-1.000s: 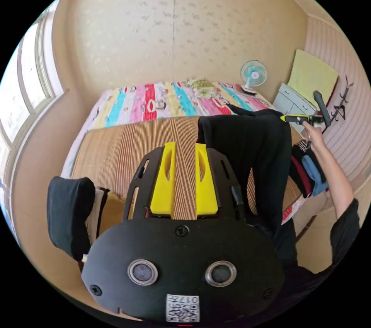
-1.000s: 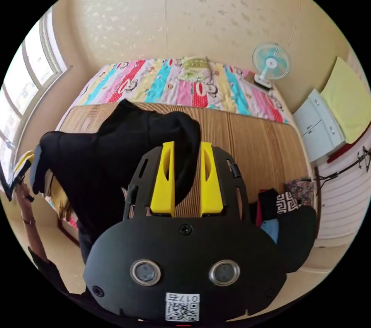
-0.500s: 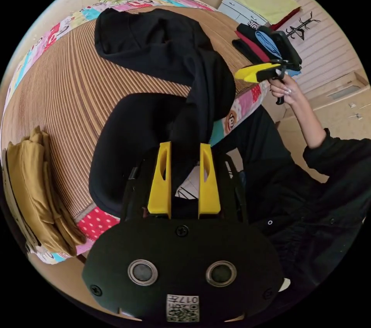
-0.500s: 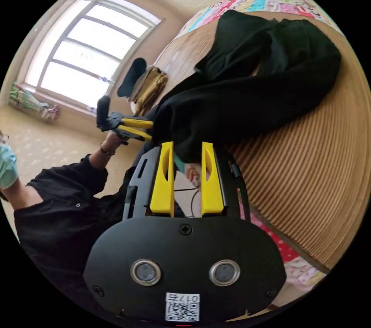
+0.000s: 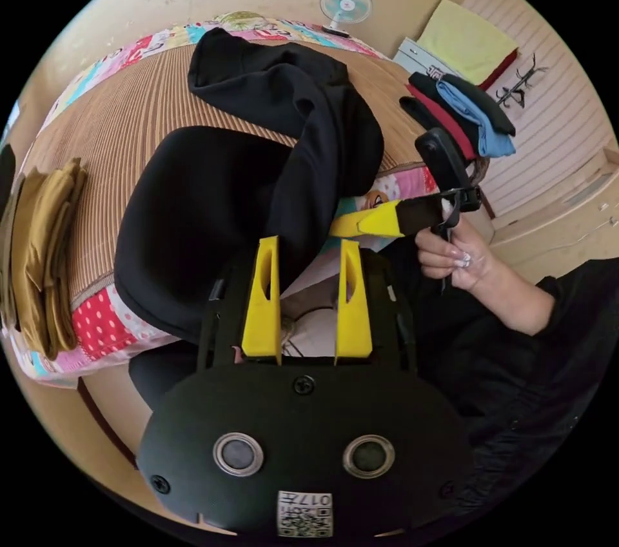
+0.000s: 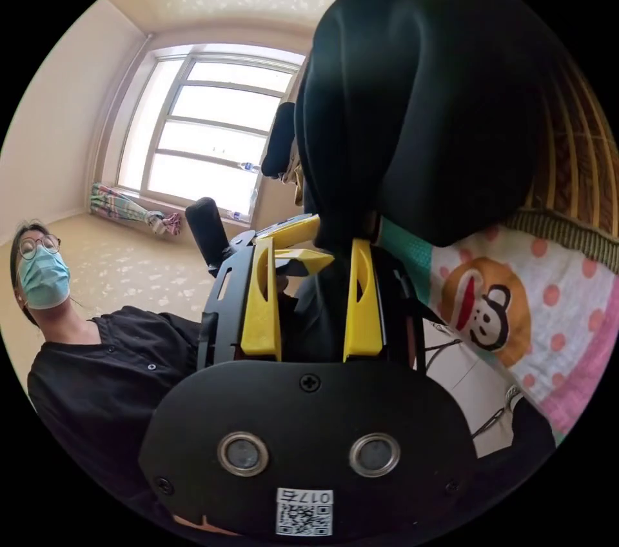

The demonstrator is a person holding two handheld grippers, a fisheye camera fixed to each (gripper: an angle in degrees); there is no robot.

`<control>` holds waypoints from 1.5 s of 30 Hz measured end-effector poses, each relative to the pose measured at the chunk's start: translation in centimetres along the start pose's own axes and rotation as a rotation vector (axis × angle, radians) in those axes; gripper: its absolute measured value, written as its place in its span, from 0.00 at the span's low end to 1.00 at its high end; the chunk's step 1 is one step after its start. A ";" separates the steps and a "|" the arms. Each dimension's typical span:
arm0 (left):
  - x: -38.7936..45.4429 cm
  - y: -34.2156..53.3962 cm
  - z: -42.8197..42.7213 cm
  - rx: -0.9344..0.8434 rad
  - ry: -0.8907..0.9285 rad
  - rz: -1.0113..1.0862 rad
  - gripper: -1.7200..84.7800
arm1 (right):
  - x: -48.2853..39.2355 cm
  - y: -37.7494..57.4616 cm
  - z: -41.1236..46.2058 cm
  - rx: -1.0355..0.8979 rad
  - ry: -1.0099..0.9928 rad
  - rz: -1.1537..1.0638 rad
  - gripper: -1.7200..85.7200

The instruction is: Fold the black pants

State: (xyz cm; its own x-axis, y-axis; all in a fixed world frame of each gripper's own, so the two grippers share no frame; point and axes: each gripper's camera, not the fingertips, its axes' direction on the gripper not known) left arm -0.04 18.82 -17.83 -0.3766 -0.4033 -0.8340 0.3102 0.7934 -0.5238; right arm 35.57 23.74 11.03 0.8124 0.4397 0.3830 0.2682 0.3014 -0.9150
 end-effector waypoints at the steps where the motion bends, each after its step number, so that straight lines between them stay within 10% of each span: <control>1: 0.1 -0.1 0.2 -0.025 -0.025 0.033 0.13 | -0.6 0.0 -0.5 0.009 -0.006 -0.003 0.21; 5: -1.9 -0.7 -0.9 -0.074 0.049 0.038 0.09 | -4.0 0.4 -4.6 0.064 -0.082 -0.008 0.17; 12: -6.9 2.0 -6.6 0.210 0.816 0.051 0.08 | -10.7 2.5 -16.2 0.251 -0.545 -0.221 0.04; 18: -5.4 2.8 -3.2 -0.060 0.544 0.043 0.08 | -15.9 1.9 -19.9 0.097 -0.040 -0.052 0.07; 24: -7.6 3.8 -1.9 -0.060 0.695 -0.033 0.08 | -19.3 1.1 -17.8 -0.010 0.145 0.048 0.14; 37: -19.5 8.3 -11.5 0.068 0.780 0.074 0.05 | -27.8 4.1 -33.8 0.313 -0.280 -0.198 0.05; 42: -25.9 11.2 -10.1 -0.176 0.525 -0.205 0.08 | -31.8 6.5 -42.2 0.377 -0.193 -0.230 0.05; 45: -29.4 13.3 -10.9 -0.020 0.572 -0.381 0.09 | -33.9 7.2 -44.7 0.368 -0.101 -0.219 0.05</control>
State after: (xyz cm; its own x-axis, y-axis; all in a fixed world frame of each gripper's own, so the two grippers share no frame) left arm 5.67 46.24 1.60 -0.8596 -0.3558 -0.3667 0.0509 0.6544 -0.7544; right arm 33.13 -26.85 -14.22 0.6973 0.4071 0.5900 0.2109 0.6702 -0.7116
